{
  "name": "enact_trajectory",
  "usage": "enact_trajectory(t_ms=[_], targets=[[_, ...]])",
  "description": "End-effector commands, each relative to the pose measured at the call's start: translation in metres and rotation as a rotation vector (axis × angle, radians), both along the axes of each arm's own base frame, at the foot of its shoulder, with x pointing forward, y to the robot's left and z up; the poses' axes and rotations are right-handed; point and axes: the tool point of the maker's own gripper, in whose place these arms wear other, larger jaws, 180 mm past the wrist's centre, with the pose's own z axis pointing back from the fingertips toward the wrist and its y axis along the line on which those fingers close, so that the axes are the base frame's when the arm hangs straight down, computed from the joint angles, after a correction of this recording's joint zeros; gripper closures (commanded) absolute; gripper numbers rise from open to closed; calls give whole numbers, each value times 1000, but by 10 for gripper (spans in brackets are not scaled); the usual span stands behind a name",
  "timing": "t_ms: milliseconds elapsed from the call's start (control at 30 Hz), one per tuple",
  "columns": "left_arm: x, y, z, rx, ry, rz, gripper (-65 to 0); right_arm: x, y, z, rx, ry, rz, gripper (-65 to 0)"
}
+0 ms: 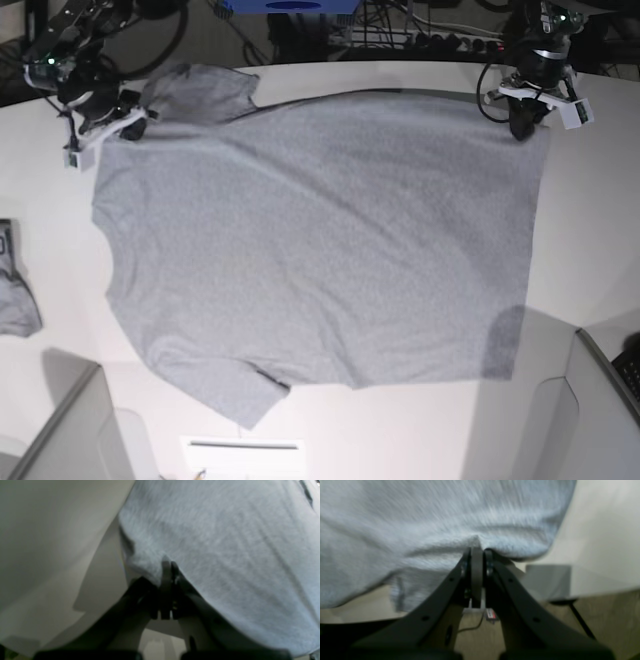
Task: Fold the T-shirt properly
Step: 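Grasp the grey T-shirt's shoulder corners with both grippers, then lift the shirt with both grippers and pull it toward the robot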
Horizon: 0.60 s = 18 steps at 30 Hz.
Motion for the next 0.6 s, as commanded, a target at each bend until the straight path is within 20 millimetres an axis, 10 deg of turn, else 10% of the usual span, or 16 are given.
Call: enact_trajectory(t_ms=[0, 567], targets=[[5, -1, 12, 8, -40, -11, 0, 5, -2, 7, -9, -17, 9, 0], [37, 5, 42, 34, -140, 29, 0, 43, 7, 26, 20, -27, 52, 0]])
